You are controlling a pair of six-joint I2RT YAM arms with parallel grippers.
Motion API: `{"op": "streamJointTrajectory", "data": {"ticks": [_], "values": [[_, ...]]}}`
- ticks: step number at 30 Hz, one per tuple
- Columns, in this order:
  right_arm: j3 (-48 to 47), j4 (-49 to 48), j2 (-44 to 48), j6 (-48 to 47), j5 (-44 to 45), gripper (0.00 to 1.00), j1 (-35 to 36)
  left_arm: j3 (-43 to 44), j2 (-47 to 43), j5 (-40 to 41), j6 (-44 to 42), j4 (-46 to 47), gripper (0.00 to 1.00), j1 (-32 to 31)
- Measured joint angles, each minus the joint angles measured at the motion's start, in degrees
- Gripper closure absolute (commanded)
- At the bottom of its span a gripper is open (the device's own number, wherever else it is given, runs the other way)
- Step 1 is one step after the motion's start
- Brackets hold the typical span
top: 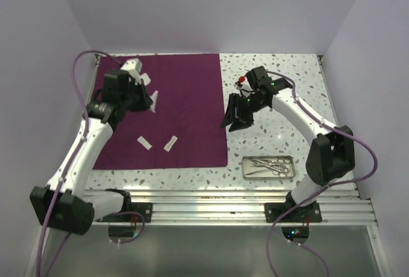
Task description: Prepare the surgical pack
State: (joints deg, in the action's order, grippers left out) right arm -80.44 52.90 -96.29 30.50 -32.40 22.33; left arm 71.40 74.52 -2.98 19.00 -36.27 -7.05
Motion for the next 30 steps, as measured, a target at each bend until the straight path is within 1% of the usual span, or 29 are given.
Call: {"op": "streamJointTrajectory", "data": {"ticks": [1,4,6,8,10,14,16,20,24,28,30], "values": [[0.0,-0.35,0.94,1.2,-0.9,0.49,0.55,-2.62,-3.58,-2.43,0.83,0.57,1.0,-2.45],[-0.22,-1.51,4.42,5.29,-3.34,0.47,2.73,-9.51,-13.92,-6.95,4.42,1.79,1.0,-10.03],[-0.44,-2.36,7.34,8.9,-4.61,0.46,4.39,-12.76,-19.41,-7.74,6.88,2.38,1.0,-14.75],[-0.59,-3.34,10.21,12.79,-4.9,0.46,5.95,-15.02,-22.93,-7.96,8.76,2.84,1.0,-19.19],[-0.61,-4.26,12.46,16.46,-4.76,0.46,7.37,-16.35,-24.61,-8.0,10.25,2.99,1.0,-22.73],[-1.31,-6.05,14.38,24.81,-3.26,0.47,11.26,-16.55,-23.08,-7.21,11.04,4.63,1.0,-28.02],[-2.4,-6.34,13.68,27.91,-1.6,0.49,13.27,-16.13,-20.61,-6.08,10.93,4.96,1.0,-30.77],[-4.31,-6.49,11.76,33.35,1.99,0.5,16.9,-14.05,-16.65,-2.75,9.73,4.52,1.0,-35.91],[-6.21,-5.53,9.31,36.52,5.92,0.51,19.76,-13.57,-16.24,-0.33,8.55,4.94,1.0,-38.77],[-6.62,-3.56,7.48,38.56,8.37,0.51,20.37,-13.53,-15.47,2.25,7.21,4.24,1.0,-40.44],[-6.62,-3.5,6.88,39.36,9.62,0.51,20.37,-13.42,-14.91,2.23,6.69,4.35,1.0,-41.46]]}}
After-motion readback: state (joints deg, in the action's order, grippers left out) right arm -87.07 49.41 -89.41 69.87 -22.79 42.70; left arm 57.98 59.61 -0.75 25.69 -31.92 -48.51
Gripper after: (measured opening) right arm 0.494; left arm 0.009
